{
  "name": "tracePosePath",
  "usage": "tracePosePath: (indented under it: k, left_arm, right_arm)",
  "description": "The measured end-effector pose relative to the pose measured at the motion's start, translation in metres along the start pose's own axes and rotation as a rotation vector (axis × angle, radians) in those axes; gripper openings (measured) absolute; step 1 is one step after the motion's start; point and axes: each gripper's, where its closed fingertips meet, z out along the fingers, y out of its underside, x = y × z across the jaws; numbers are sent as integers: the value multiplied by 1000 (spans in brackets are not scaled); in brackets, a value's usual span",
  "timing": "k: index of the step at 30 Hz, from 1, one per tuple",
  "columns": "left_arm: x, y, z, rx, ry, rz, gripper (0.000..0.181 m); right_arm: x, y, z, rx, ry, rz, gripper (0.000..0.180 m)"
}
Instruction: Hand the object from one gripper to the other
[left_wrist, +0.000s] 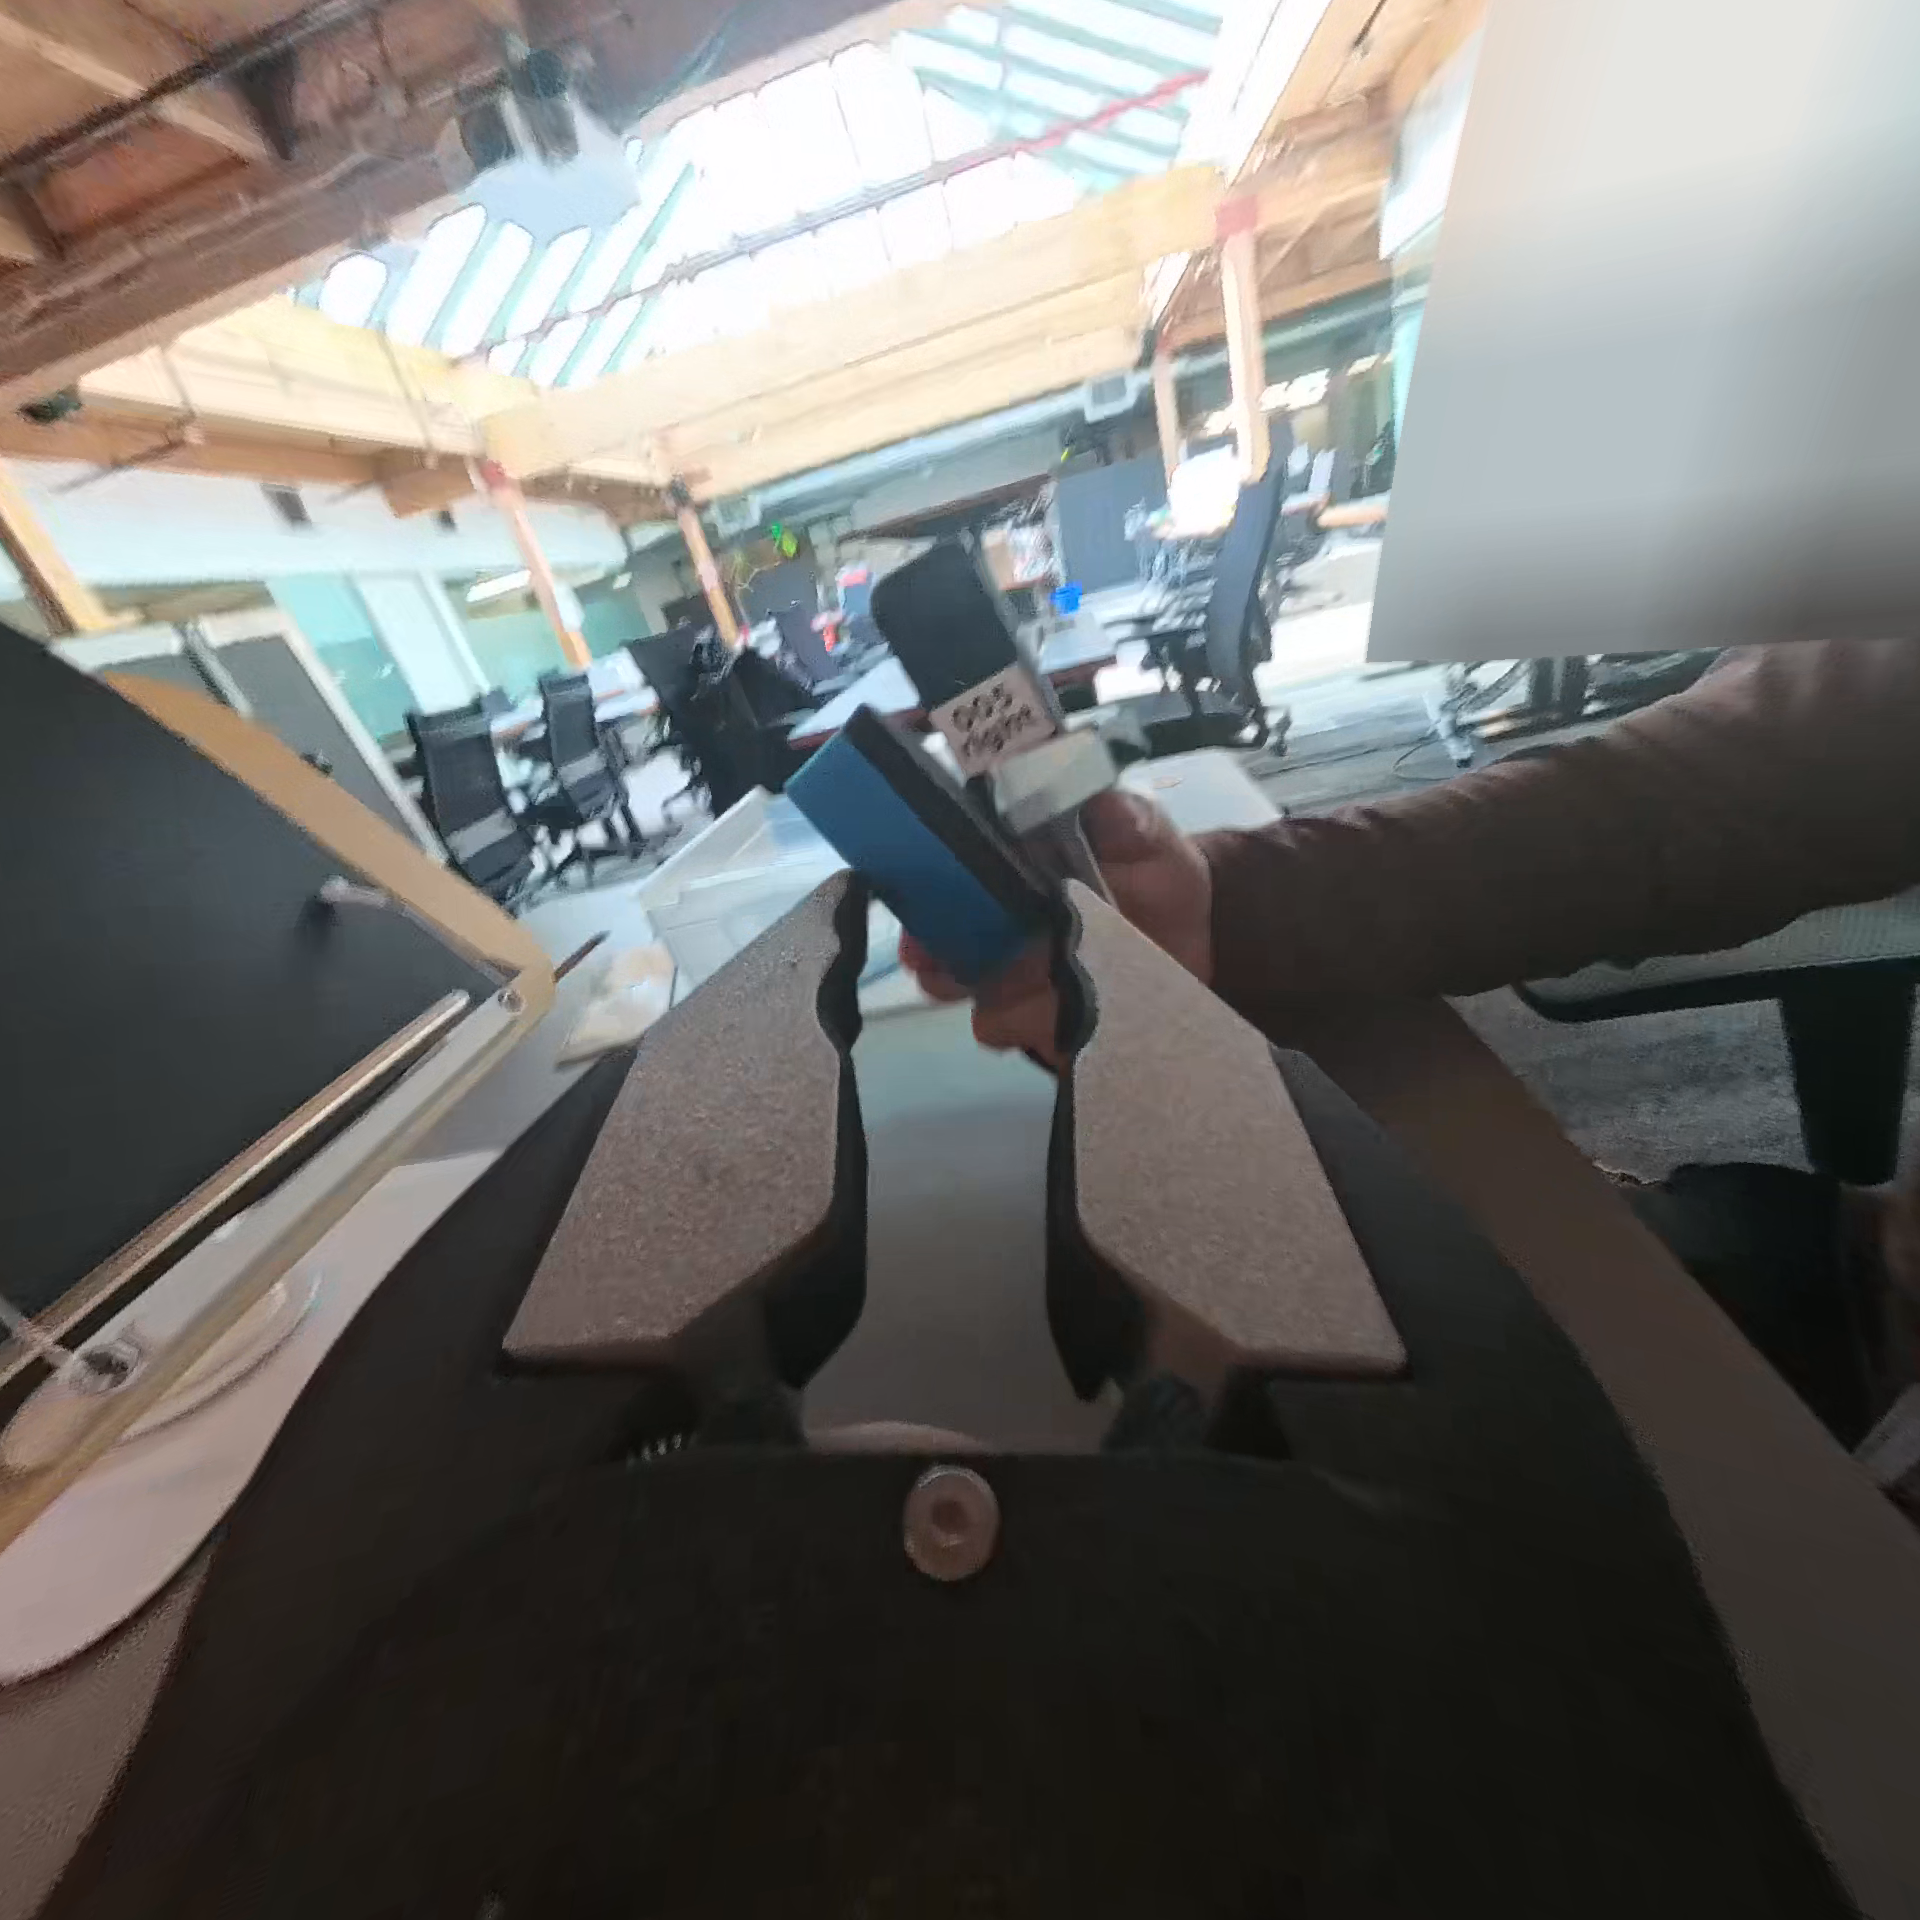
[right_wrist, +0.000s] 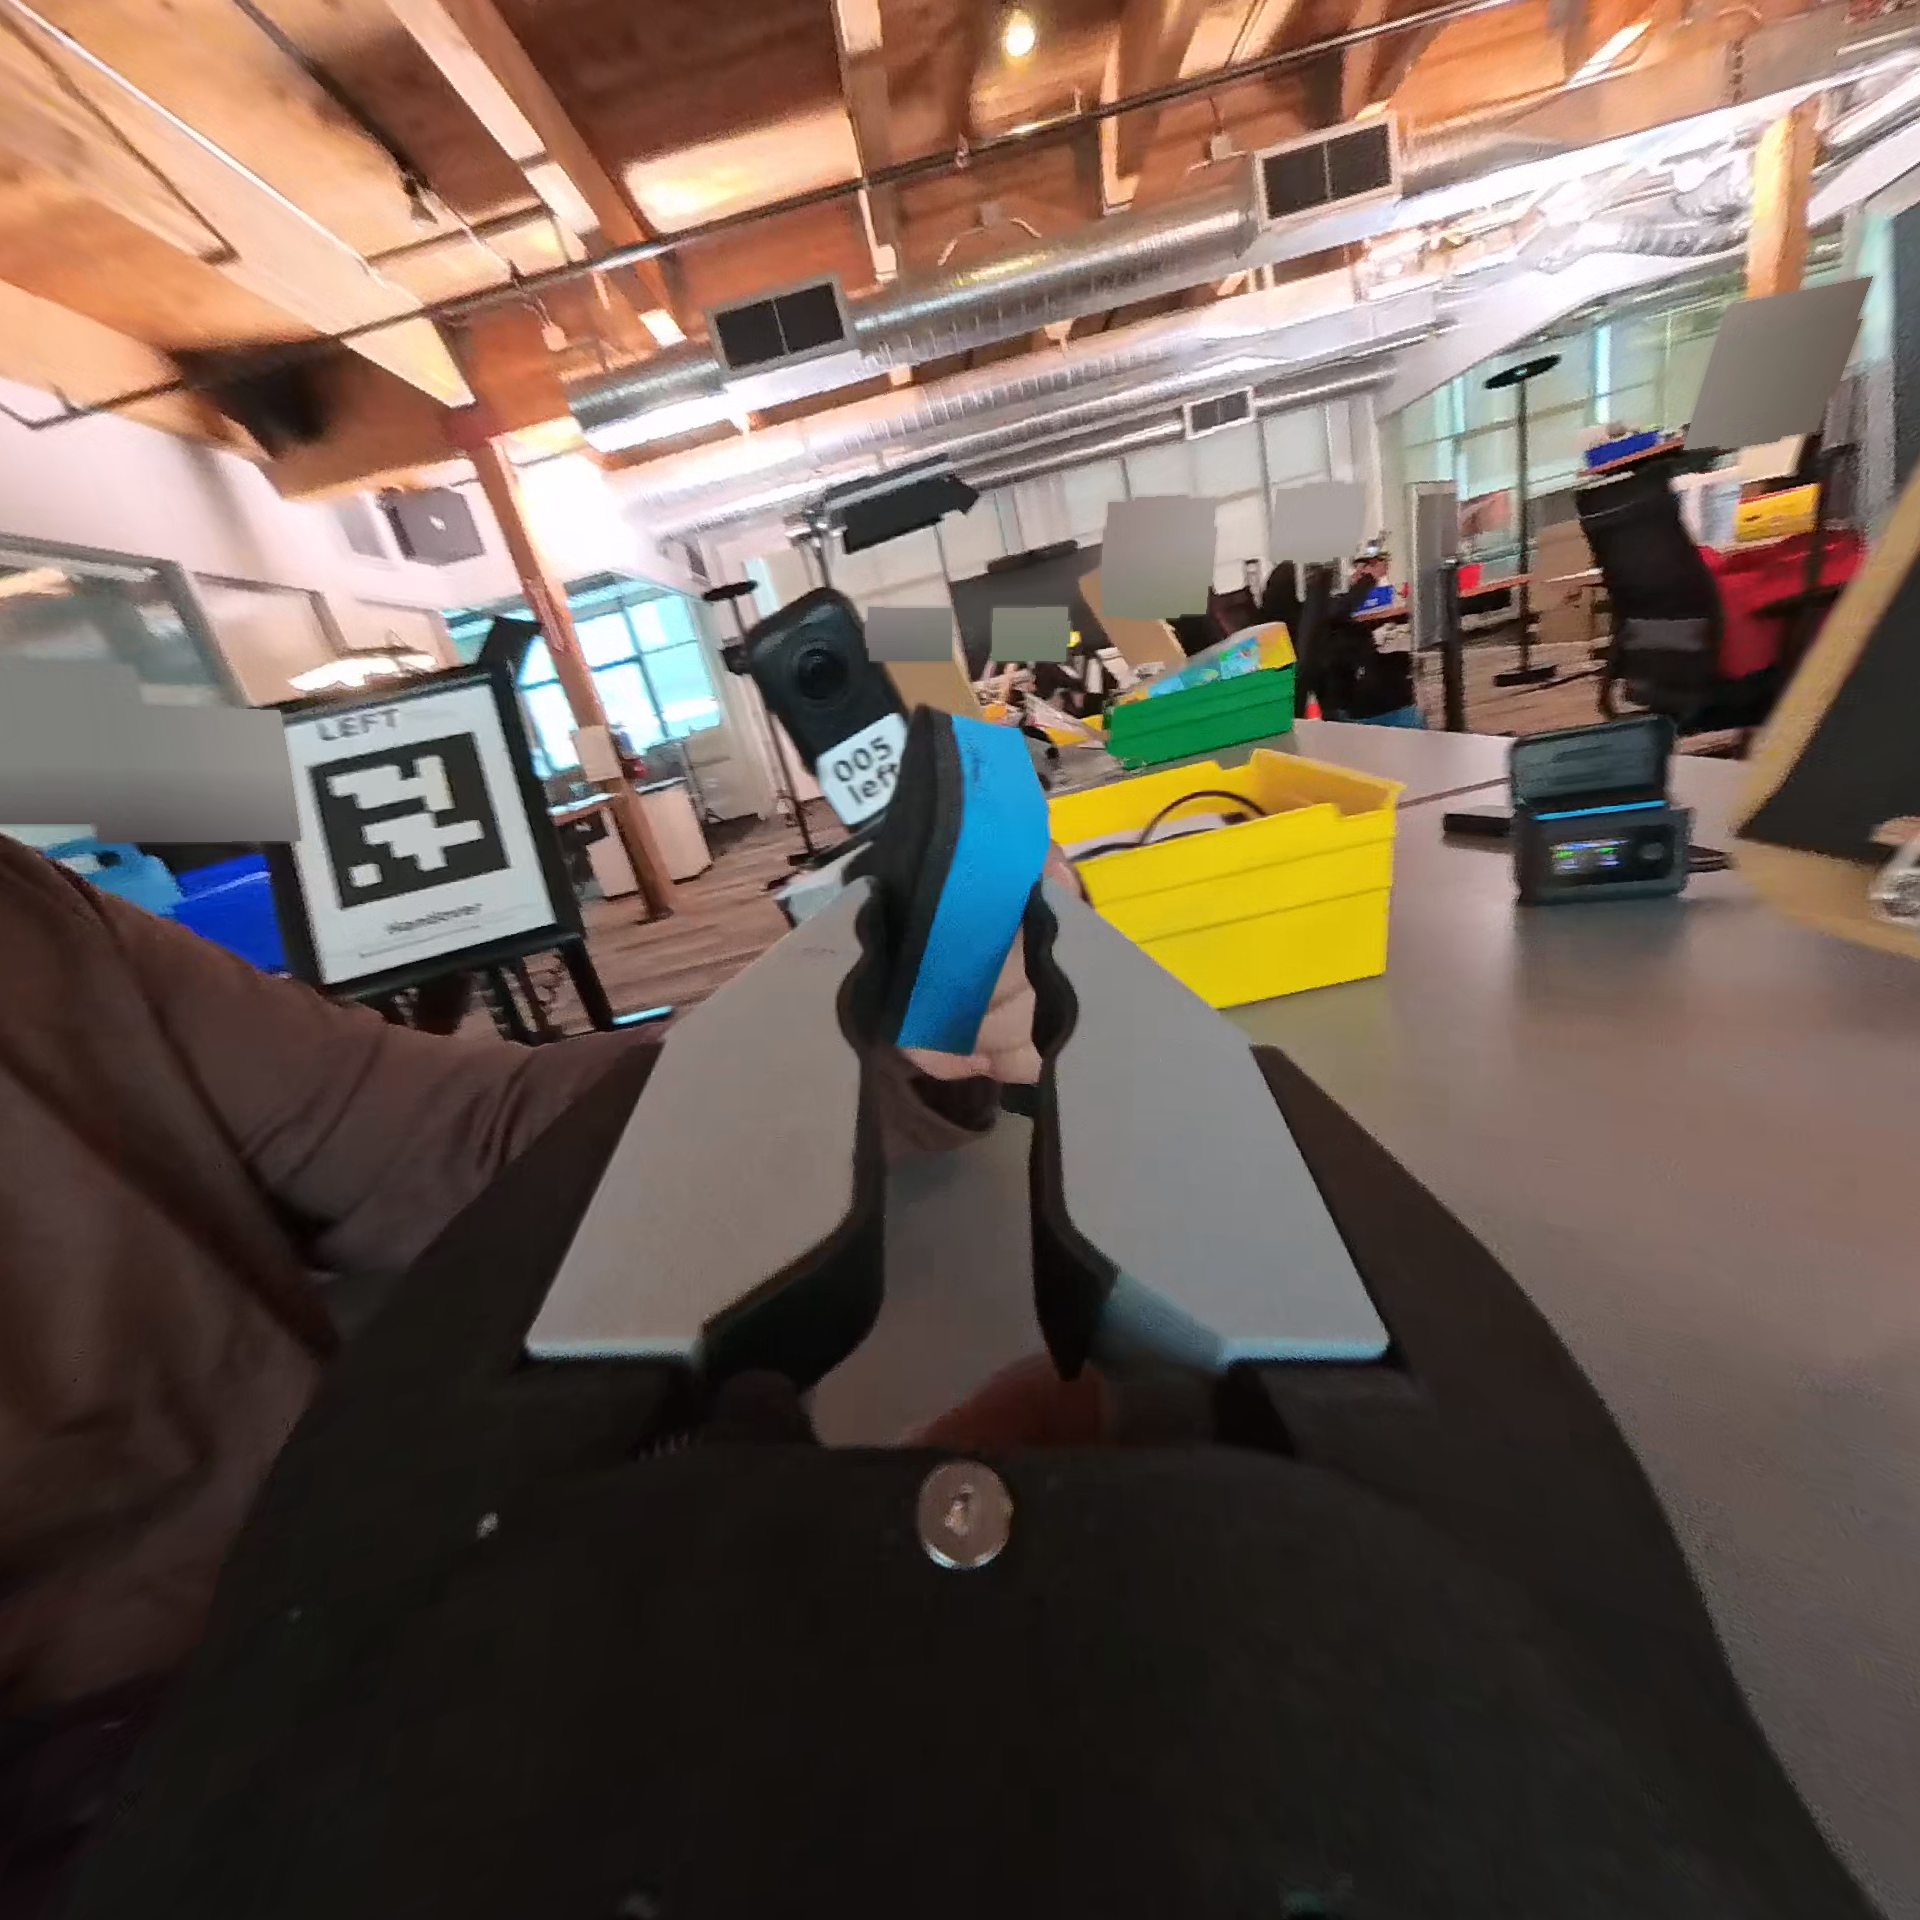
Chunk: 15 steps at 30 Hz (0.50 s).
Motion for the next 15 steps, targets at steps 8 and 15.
tracePosePath:
  k: [8,15]
  left_arm:
    - [-51,49,-7,-201,-249,-260,34]
    - [-59,66,7,-252,-356,-401,73]
  right_arm:
    - [69,-7,-38,-307,710,-889,20]
    - [87,35,-27,-649,797,-1260,20]
